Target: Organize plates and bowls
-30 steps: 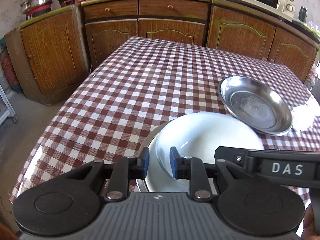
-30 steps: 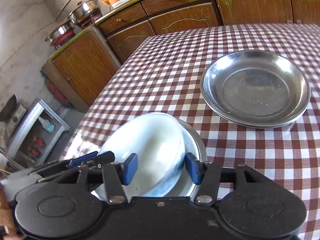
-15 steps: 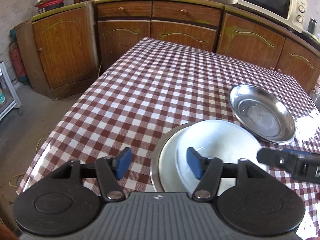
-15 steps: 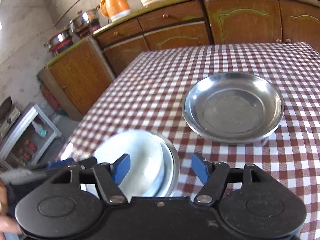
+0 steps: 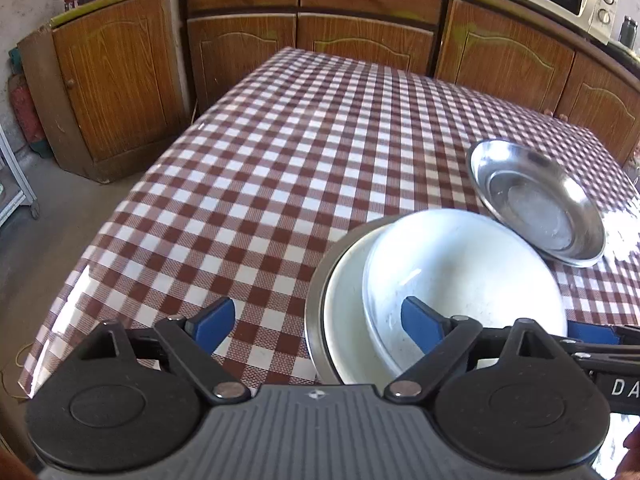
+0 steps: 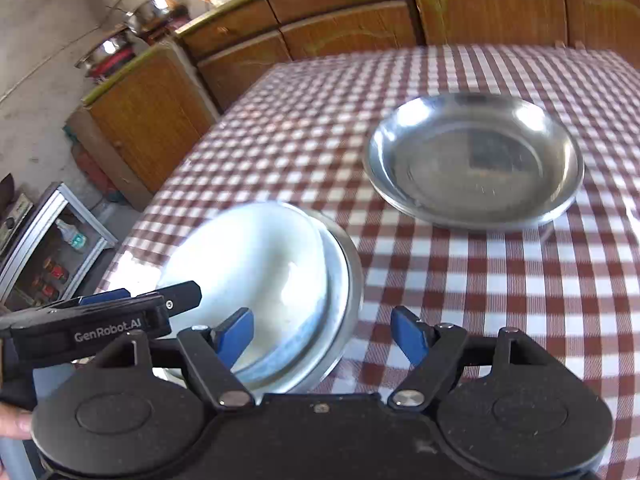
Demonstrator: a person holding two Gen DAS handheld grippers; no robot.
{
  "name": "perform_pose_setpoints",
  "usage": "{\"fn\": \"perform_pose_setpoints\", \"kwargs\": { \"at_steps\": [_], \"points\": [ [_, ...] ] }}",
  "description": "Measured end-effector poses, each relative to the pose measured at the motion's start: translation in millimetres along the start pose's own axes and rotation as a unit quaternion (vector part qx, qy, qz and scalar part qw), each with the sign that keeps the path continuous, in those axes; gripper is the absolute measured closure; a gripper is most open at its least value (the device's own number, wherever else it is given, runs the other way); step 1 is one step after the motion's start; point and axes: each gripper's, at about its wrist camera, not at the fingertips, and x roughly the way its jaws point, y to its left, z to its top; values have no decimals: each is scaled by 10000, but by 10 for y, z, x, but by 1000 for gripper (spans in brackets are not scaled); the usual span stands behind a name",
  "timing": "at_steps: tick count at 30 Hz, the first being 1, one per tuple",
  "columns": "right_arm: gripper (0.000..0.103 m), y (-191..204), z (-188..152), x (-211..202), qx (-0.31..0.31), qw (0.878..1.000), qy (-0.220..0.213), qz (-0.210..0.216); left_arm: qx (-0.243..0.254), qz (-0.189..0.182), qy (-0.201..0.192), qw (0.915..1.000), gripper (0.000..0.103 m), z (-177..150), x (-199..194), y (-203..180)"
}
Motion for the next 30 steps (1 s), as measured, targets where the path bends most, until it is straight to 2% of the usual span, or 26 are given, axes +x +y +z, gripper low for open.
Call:
{"fn": "perform_pose_setpoints", "kwargs": {
  "at_steps": [3, 6, 7, 9, 12, 16, 20, 23, 25, 26, 27, 28, 29, 30],
  "points": [
    [14, -53, 4, 35, 121, 9999, 68, 9, 70, 60, 74, 9999, 6, -13, 55, -6],
    [12, 16, 3, 59, -146, 9998, -2, -136, 149, -105, 238, 9996, 5, -20, 136, 0],
    [9, 52, -3, 86, -246, 9994, -6, -241, 145, -162, 292, 9993, 5, -26, 166, -1],
    [7, 118, -30, 150, -429, 9982, -43, -426, 127, -168, 265, 9994, 0, -42, 194, 3],
    [8, 78, -156, 91, -442, 9974, -539, -189, 201, -293, 210, 9991, 0, -49, 225, 22],
    [9, 4, -125, 191, -37, 9996, -286, 60, 104, -473, 130, 9987, 0, -37, 284, 84],
    [8, -58, -70, 289, 3, 9998, -116, 183, -36, -663, 43, 9978, 0, -27, 335, 135],
    [8, -29, -28, 342, 11, 9999, -54, 115, 44, -616, -157, 9980, 0, -16, 341, 117],
    [8, -23, -27, 362, 19, 9999, -102, 121, 81, -613, -154, 9980, 0, 19, 362, 99],
    [8, -31, -32, 366, 35, 9998, -128, 159, 92, -664, -141, 9976, 2, 29, 361, 95],
    [9, -21, -32, 372, 43, 9998, -142, 165, 92, -740, -167, 9971, 10, 37, 367, 83],
    [16, -16, -31, 375, 60, 9996, -146, 216, 104, -807, -202, 9965, 14, 31, 358, 66],
    [38, -16, -31, 378, 88, 9994, -128, 318, 157, -917, -217, 9954, 30, 28, 338, 29],
    [42, -5, -30, 368, 83, 9990, -148, 422, 190, -1027, -253, 9942, 39, 30, 304, -13]
  ]
}}
